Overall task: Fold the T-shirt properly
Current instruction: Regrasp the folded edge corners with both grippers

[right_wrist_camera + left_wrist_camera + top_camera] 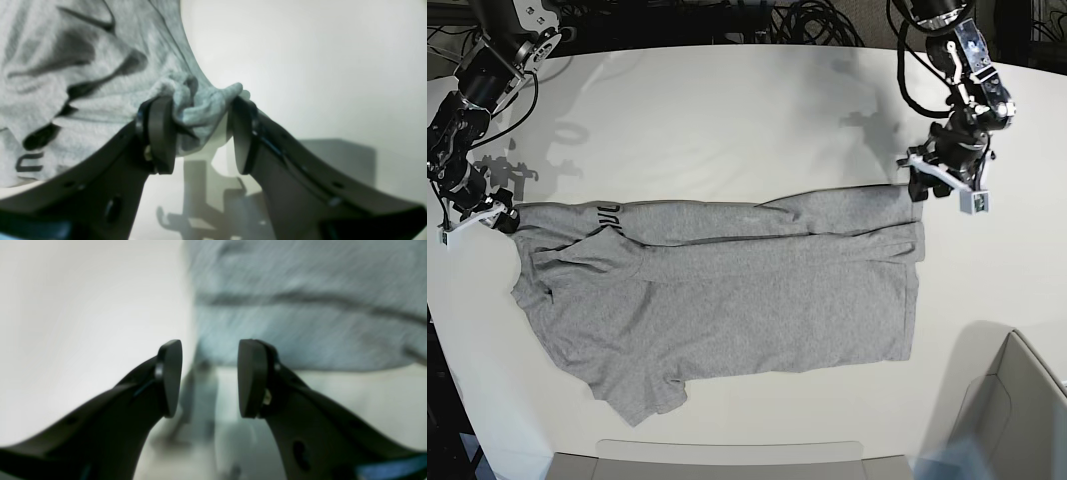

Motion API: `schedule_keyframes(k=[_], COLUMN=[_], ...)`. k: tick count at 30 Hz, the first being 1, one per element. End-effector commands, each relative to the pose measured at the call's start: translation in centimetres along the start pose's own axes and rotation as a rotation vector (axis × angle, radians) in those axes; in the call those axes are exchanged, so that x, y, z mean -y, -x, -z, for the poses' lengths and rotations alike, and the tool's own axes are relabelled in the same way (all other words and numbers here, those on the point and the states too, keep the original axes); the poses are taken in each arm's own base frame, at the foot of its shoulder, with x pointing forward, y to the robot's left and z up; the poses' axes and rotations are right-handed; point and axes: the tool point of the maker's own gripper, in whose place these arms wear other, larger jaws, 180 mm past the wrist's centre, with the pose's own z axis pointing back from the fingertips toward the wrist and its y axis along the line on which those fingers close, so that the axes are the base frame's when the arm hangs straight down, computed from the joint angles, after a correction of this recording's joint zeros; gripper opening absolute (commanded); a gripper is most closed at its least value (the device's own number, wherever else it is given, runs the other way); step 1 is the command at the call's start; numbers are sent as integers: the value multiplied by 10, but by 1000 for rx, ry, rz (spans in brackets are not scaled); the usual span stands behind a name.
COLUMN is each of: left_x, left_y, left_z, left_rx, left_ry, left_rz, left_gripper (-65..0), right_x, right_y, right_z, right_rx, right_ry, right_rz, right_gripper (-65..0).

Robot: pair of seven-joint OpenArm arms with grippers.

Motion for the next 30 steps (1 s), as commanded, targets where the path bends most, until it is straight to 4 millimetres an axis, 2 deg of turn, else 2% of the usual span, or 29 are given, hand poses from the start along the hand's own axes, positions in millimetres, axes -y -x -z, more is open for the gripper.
schedule_keyframes(k=[1, 7, 12, 16, 19, 23, 25, 30], left_x=[-7, -11, -4, -7, -17, -36, -34, -20], left_y=[-23, -4, -1, 17, 9, 10, 4, 4], left_z=[-1, 16, 22, 25, 22, 13, 14, 20], left_rx=[49, -56, -72, -145, -135, -158, -161, -185], left_ry=[5, 63, 105, 108, 88, 52, 57, 87], left_rz=[-2, 7, 20, -10, -46, -108, -106, -75], left_gripper=[-358, -358, -357, -358, -358, -358, -358, -358], right_x=[3, 5, 5, 5, 5, 5, 5, 5], right_y=[-28, -28, -28, -27, -27, -27, -27, -27], right_z=[-9, -10, -10, -9, -9, -9, -10, -10], right_rx=[72, 68, 67, 65, 64, 64, 64, 64], right_ry=[0, 5, 5, 3, 3, 3, 4, 4], right_rz=[-26, -27, -26, -26, -26, -26, -27, -27], right_gripper=[-378, -378, -378, -378, -378, -378, -378, -378])
